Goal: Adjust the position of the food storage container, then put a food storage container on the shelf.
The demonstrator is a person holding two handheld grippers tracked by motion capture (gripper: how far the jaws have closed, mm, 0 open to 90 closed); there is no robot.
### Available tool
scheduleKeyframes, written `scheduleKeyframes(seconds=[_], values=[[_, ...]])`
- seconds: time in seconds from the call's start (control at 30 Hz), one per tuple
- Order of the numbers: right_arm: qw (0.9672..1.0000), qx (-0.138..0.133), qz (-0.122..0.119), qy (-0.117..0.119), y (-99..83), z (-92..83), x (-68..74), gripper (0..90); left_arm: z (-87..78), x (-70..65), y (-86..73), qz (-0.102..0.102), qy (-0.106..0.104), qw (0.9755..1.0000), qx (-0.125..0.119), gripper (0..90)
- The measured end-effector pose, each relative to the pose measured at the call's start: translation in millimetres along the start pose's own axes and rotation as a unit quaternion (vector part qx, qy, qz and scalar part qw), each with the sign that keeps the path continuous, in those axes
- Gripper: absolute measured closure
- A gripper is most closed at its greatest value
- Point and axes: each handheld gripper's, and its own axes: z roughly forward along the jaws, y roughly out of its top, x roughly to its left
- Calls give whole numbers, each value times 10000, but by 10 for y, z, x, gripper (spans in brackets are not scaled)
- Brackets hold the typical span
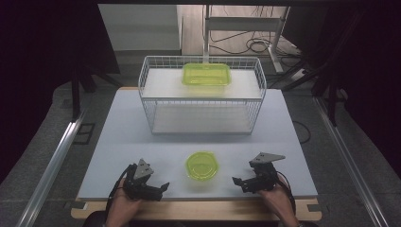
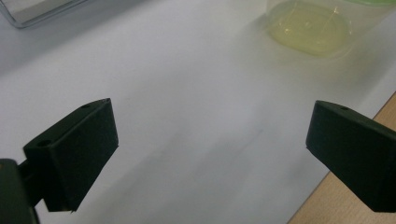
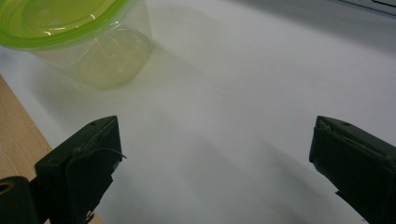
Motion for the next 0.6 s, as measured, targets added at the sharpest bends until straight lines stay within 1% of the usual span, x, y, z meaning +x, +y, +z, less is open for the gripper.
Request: scheduleKeyframes(seconds=[0.13, 0.2, 0.3, 0.4, 0.6], values=[[10000, -11, 3, -50, 4, 7, -1, 3, 6, 4, -8, 41, 12, 10000, -73, 10], [9999, -82, 15, -67, 9, 2, -1, 2, 1, 12, -11, 23, -18, 9999, -118, 8], [9998, -181, 50, -33, 18, -7, -4, 3, -6, 21, -12, -25, -33, 9998, -192, 8], [9996, -260, 120, 6, 37, -15, -7, 3, -1, 21, -16, -14, -15, 9998, -189, 8], [9991, -303, 253, 184, 117, -19, -14, 14, 6, 19, -20, 3, 42, 9998, -177, 8]])
